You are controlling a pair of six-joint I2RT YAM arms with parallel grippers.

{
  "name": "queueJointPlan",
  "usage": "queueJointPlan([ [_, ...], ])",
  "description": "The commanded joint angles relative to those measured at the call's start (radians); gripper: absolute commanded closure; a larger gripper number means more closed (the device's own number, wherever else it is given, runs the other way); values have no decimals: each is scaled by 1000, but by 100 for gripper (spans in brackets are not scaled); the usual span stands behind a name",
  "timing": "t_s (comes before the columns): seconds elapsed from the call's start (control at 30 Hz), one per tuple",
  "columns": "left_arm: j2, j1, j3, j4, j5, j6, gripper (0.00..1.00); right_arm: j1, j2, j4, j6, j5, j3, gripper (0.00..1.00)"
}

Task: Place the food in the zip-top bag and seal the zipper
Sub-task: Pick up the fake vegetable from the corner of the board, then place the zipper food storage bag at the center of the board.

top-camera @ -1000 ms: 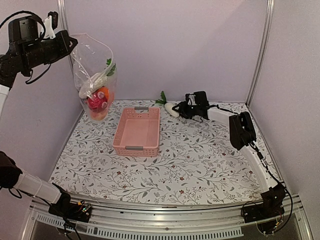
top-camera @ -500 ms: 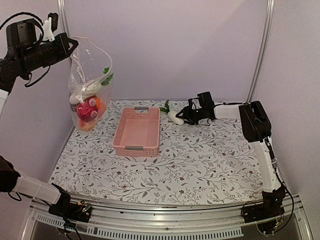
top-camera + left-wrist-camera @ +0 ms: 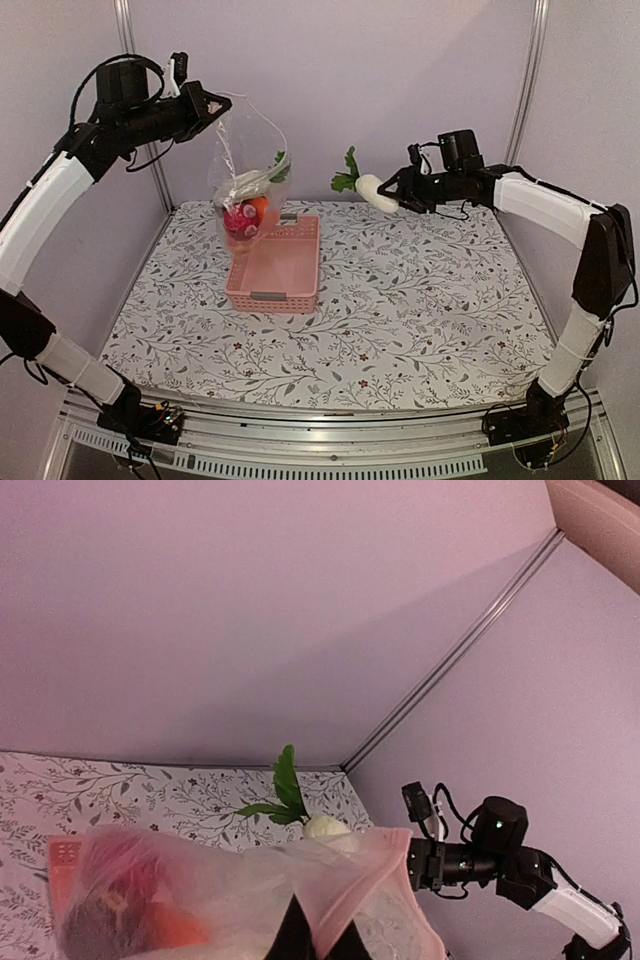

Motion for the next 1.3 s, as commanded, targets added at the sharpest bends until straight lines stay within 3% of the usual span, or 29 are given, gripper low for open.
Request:
queueJointPlan([
  [0.0, 97, -33, 8, 154, 114, -113, 100, -14, -176, -141, -65, 98, -5, 78],
  [0.17, 281, -112, 161, 172, 155, -140, 100, -75, -325, -218, -71, 129, 56, 78],
  [0.4, 526, -198, 376, 155, 228, -244, 100, -90, -408, -348, -112, 127, 198, 78],
  [0.63, 677, -243, 381, 155, 289, -345, 100, -89, -486, -428, -75, 37, 160, 78],
  [0.8, 752, -272, 472, 173, 281, -370, 100, -89, -540, -499, -71, 1, 120, 78],
  [0.97, 803, -293, 613, 188, 273, -401, 100, -90, -548, -547, -74, -39, 195, 78],
  [1.27, 806, -296, 627, 304, 245, -447, 100, -89, -508, -548, -49, -70, 267, 78],
])
